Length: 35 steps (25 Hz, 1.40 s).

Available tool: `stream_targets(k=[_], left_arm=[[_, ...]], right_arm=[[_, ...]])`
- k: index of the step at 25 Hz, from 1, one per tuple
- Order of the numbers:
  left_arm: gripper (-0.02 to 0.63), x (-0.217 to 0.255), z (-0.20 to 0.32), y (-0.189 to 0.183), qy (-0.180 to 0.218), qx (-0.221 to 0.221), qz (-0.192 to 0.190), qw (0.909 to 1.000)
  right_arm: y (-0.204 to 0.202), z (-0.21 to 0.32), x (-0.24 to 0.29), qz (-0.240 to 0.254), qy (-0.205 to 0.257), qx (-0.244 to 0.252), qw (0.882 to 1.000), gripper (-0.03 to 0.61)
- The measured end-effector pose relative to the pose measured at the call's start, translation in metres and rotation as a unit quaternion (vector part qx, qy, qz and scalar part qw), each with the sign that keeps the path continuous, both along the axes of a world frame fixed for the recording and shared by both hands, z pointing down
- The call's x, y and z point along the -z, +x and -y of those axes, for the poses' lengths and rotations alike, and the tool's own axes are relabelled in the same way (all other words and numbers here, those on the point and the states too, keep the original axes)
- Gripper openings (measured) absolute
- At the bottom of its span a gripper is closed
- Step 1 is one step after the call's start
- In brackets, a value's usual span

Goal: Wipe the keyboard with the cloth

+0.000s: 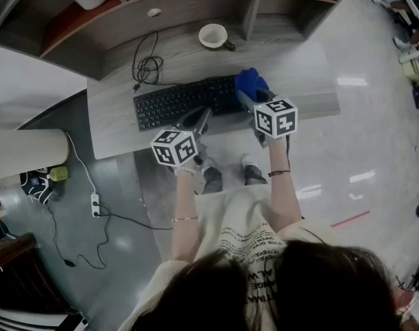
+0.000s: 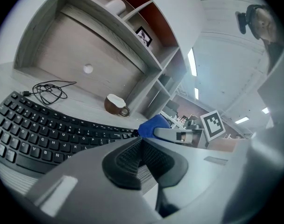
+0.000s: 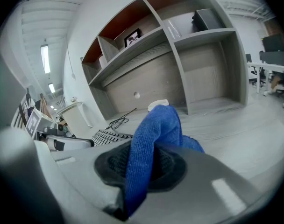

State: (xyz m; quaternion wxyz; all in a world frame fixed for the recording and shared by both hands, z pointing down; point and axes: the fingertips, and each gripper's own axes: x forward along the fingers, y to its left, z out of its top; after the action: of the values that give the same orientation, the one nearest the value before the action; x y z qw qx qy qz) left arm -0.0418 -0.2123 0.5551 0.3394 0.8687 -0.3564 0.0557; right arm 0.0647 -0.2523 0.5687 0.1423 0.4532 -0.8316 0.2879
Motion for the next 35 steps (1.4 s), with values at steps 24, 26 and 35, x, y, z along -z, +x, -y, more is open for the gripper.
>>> stream_targets(k=[24,26,35], left_arm=[[-0.002,-0.002,-0.01,-0.062,0.002,-0.006,0.005,1.0],[-0.002,-0.001,-0.01,-0.065,0.003,-0.007,0.003,1.0],[-0.002,-0.002,-0.014,-0.079,0.003,-0.012,0.004,0.9999]], right_arm=[[-0.059,-0.008,0.003,0.014,0.005,-0.011,1.0,0.058],[-0.062,-0.008,0.004,0.013,0.006,-0.012,1.0,0.058],[-0.075,-0.011,0.006,0.014,0.009,-0.02,1.0,0.058]])
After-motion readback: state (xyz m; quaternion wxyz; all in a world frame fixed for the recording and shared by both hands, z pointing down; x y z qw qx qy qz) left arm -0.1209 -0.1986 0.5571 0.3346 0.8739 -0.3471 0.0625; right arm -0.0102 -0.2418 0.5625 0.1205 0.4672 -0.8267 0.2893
